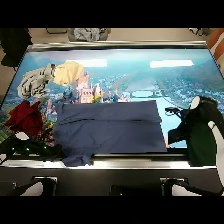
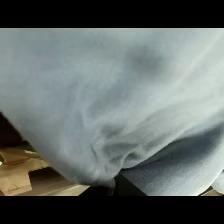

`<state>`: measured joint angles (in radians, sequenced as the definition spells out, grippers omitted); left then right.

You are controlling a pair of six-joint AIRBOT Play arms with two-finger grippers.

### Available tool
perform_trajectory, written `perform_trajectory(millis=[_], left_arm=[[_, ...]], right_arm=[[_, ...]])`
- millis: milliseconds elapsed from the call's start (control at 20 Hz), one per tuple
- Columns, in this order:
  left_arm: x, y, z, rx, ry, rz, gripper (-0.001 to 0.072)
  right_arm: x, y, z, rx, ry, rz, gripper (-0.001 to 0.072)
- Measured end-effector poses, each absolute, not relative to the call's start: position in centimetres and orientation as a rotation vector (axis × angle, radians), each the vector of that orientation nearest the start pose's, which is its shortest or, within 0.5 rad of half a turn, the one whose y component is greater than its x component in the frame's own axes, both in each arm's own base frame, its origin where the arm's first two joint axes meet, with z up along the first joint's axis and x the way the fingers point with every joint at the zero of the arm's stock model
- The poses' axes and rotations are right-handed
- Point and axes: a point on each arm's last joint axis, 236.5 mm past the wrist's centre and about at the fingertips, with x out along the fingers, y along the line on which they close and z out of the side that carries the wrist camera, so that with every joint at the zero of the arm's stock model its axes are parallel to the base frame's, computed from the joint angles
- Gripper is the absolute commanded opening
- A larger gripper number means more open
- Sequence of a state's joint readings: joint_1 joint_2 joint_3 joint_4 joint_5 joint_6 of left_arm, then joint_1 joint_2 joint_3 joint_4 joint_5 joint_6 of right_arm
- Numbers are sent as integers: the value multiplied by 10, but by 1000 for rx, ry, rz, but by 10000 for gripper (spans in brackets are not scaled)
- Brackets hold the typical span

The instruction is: Fold the shirts.

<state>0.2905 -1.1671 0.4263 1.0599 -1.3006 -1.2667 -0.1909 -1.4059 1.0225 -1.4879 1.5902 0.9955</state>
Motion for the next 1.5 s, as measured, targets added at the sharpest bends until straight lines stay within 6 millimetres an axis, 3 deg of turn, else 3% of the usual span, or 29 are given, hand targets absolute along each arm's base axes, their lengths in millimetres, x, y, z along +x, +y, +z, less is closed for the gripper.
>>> perform_trajectory(millis=[150,500,650,700,750,800,850,1000,1100,1150,1300,1500], left_arm=[[149,-71,-115,-637,1815,-274,34],[157,-64,-112,-587,1758,-261,34],[163,-62,-112,-578,1726,-251,34],[165,-62,-112,-576,1719,-249,34],[166,-62,-112,-577,1713,-247,34],[167,-61,-112,-577,1708,-246,34],[168,-61,-112,-577,1704,-244,34],[172,-60,-111,-576,1690,-240,32],[188,-52,-108,-543,1636,-222,30],[200,-43,-103,-500,1594,-207,29],[237,-40,-56,-475,1457,-227,26],[287,-27,2,-447,1267,-191,26]], right_arm=[[226,-12,-77,-67,1871,515,561],[227,-5,-95,-3,1861,471,548],[227,5,-100,66,1875,475,486],[226,9,-101,90,1881,481,459],[226,13,-102,109,1884,487,380],[226,17,-104,118,1887,494,261],[228,21,-106,115,1882,500,52],[229,23,-109,86,1886,497,45],[235,20,-107,42,1858,497,44],[243,18,-103,19,1822,497,42],[270,14,-77,-55,1701,497,41],[333,5,-32,-130,1464,435,40]])
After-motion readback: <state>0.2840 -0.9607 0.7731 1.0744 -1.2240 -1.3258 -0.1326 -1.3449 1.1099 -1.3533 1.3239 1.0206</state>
